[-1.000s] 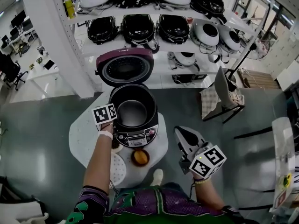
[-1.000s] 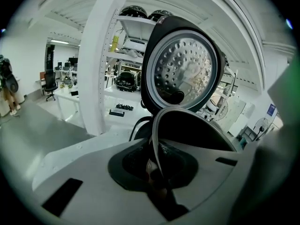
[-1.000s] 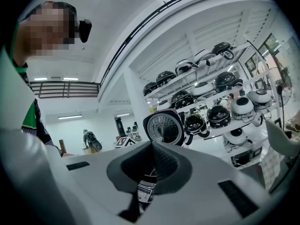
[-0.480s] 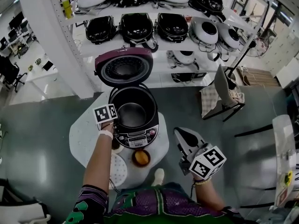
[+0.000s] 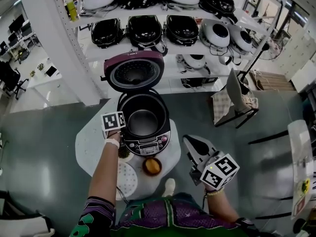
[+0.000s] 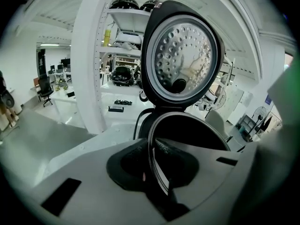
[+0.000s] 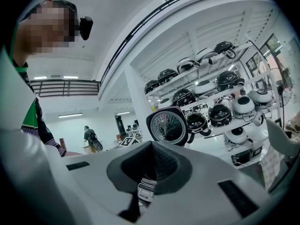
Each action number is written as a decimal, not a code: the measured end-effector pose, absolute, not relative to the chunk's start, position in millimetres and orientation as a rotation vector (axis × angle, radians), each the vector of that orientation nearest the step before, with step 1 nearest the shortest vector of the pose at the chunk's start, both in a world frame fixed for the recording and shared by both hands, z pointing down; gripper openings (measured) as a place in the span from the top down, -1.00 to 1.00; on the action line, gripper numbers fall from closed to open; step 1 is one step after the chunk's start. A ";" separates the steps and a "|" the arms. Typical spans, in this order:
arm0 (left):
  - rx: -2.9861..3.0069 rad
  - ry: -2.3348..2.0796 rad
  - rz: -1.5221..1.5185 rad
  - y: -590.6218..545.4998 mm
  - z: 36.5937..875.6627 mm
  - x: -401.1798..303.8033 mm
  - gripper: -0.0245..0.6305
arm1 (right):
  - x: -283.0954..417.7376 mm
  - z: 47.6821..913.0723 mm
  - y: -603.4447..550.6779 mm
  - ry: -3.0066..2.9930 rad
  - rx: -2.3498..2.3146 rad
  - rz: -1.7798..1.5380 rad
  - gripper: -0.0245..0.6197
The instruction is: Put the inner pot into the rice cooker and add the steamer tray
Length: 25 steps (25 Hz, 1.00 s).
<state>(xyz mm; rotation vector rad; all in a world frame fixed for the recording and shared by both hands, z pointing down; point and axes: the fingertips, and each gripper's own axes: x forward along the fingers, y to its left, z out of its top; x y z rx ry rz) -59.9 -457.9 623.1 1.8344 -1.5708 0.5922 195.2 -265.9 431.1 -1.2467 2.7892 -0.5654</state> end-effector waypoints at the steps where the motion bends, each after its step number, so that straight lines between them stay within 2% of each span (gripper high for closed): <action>1: 1.841 -1.570 0.584 -456.7 621.1 -61.3 0.73 | 193.1 431.0 -265.3 2.791 -1.248 -0.562 0.90; 16: 1.947 -1.633 0.417 -422.2 562.3 -101.8 0.73 | 139.0 398.2 -234.7 2.822 -1.239 -0.457 0.90; 25: 2.114 -1.657 0.319 -374.6 499.8 -122.9 0.73 | 97.4 378.4 -213.8 2.809 -1.252 -0.390 0.90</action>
